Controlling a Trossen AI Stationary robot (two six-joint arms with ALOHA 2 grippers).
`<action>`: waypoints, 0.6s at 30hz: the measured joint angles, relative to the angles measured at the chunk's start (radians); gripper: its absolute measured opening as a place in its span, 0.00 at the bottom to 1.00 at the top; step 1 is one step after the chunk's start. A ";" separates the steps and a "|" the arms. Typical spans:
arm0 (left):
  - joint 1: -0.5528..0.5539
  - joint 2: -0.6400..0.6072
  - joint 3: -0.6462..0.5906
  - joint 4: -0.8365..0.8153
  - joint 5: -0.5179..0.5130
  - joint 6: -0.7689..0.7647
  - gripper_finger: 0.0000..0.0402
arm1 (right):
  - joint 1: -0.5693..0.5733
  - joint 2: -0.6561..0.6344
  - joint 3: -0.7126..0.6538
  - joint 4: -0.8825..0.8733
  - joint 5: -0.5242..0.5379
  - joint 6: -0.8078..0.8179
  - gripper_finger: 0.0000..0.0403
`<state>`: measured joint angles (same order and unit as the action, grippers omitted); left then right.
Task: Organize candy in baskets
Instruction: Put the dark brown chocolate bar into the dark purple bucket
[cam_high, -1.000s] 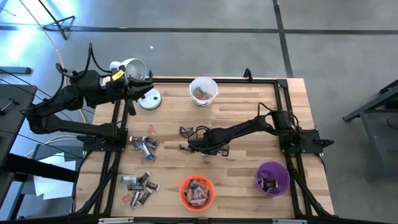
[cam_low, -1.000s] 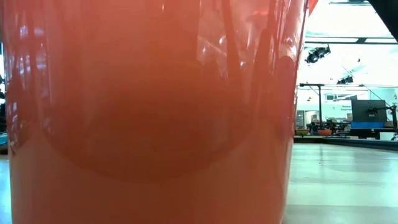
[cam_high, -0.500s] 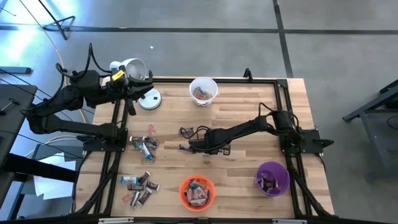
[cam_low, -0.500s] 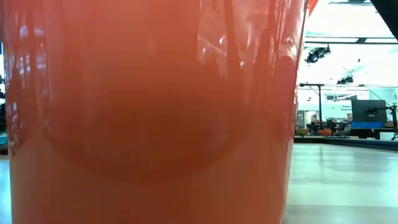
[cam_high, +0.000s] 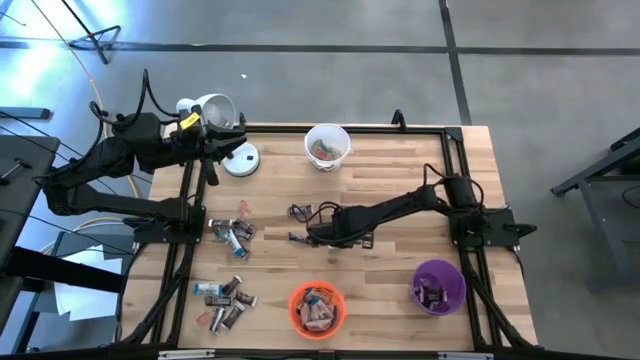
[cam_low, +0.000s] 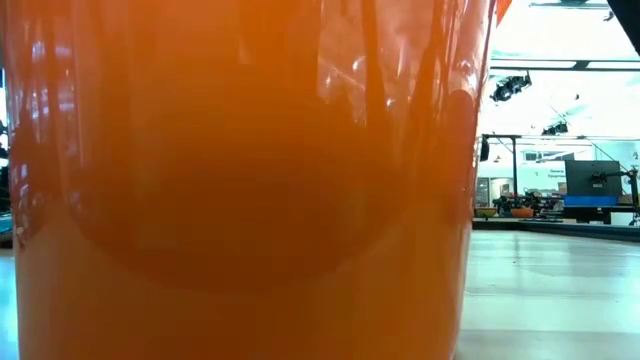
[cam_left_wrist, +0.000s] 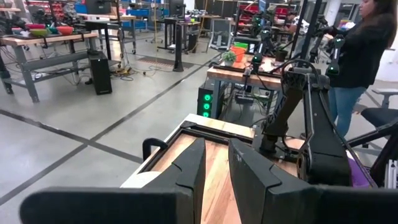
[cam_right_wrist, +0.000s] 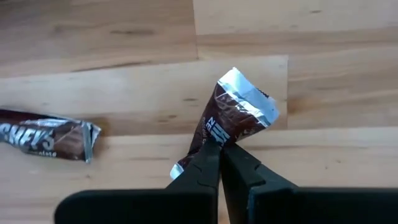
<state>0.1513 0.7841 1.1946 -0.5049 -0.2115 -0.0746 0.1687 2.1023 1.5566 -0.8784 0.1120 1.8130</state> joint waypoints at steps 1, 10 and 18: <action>0.000 0.000 0.000 0.000 0.000 0.000 0.14 | 0.002 -0.001 0.001 0.002 -0.001 0.001 0.00; 0.000 0.000 0.000 0.000 0.000 0.000 0.14 | 0.013 -0.009 0.003 0.021 -0.034 -0.010 0.00; 0.000 0.001 0.000 0.001 0.000 0.000 0.14 | 0.013 -0.095 0.005 -0.012 0.009 -0.040 0.00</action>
<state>0.1512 0.7852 1.1946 -0.5037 -0.2115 -0.0746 0.1822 2.0075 1.5620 -0.8900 0.1205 1.7731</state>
